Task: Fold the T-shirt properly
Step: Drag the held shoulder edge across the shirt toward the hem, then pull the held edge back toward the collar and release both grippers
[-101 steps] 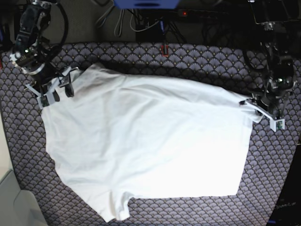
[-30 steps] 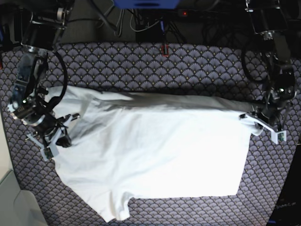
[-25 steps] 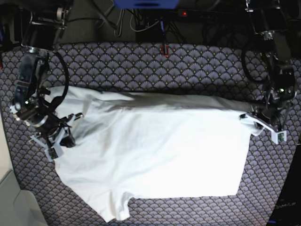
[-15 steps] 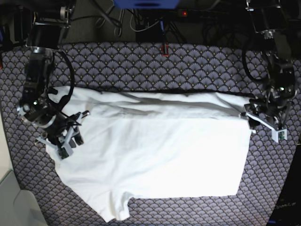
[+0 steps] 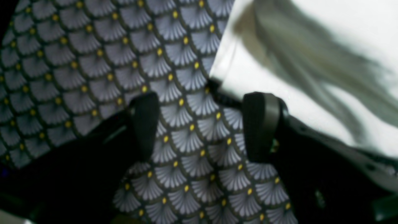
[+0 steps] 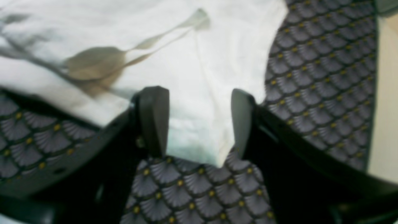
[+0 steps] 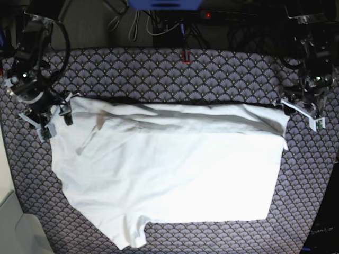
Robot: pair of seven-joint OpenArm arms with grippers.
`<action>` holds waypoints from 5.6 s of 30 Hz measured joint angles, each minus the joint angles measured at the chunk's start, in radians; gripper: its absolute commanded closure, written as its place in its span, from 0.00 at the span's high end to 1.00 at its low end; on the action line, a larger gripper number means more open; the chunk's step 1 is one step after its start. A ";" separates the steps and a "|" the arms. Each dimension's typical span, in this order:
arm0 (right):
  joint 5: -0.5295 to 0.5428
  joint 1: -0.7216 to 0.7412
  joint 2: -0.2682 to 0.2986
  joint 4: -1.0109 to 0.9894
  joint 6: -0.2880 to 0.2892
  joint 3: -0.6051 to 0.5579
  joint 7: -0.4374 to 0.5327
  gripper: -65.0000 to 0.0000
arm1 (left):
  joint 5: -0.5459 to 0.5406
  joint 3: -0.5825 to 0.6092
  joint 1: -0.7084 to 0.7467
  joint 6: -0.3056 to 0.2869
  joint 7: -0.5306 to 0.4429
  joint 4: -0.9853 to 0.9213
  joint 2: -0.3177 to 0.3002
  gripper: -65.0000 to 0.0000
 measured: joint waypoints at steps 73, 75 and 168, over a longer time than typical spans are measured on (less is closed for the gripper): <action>0.010 -0.086 0.080 -0.259 -0.001 0.012 0.208 0.00 | -0.014 0.117 -0.156 -0.014 -0.188 -0.292 0.026 0.00; 0.010 -0.092 0.086 -0.221 -0.001 0.014 0.208 0.00 | -0.015 0.117 -0.156 -0.014 -0.184 -0.291 0.024 0.00; 0.133 -0.414 0.067 0.011 0.006 0.101 0.096 0.26 | -0.006 -0.034 0.145 -0.007 0.208 0.099 0.009 0.47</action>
